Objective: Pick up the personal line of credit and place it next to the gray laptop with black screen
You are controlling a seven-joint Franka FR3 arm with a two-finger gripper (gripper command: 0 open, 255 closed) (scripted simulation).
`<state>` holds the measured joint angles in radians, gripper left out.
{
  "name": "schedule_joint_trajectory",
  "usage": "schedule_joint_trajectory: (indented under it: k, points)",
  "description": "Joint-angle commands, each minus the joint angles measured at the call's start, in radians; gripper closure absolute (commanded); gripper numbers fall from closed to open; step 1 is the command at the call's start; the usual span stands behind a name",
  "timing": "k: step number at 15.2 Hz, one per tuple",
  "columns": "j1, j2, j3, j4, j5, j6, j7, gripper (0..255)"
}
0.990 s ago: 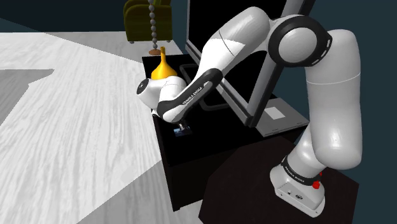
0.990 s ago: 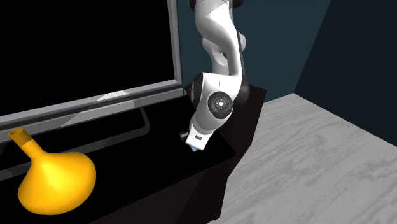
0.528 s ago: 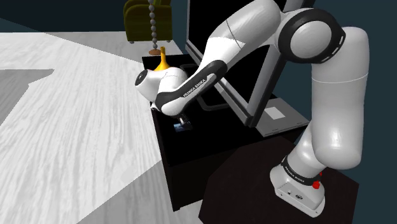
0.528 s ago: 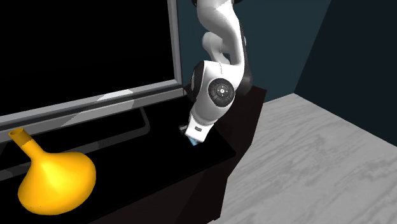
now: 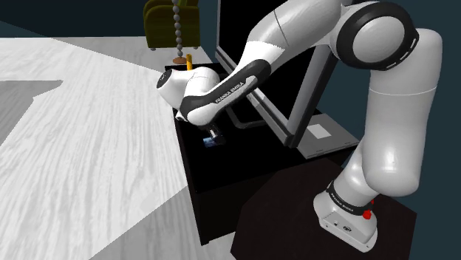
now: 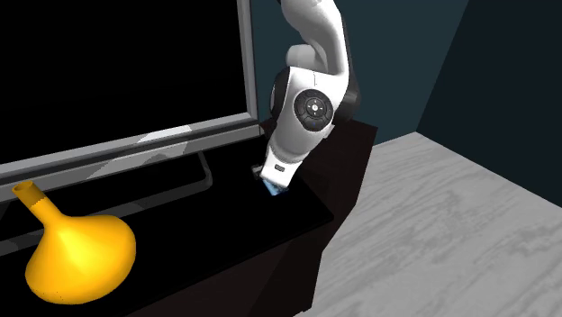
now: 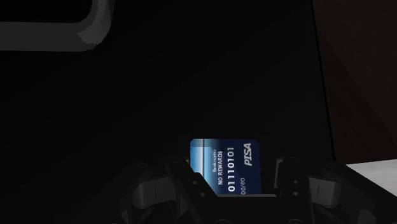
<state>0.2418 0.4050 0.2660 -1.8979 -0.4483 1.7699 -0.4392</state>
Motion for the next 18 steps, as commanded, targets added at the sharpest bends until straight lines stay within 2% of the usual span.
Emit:
schedule_joint_trajectory:
  k: [1, 11, 18]
  points:
    - [-0.019, -0.055, -0.002, -0.078, 0.002, 0.03, -0.008, 255]
    - [-0.119, -0.367, -0.049, -0.515, -0.012, 0.211, -0.092, 255]
    - [-0.185, -0.575, -0.12, -0.768, -0.063, 0.305, -0.176, 255]
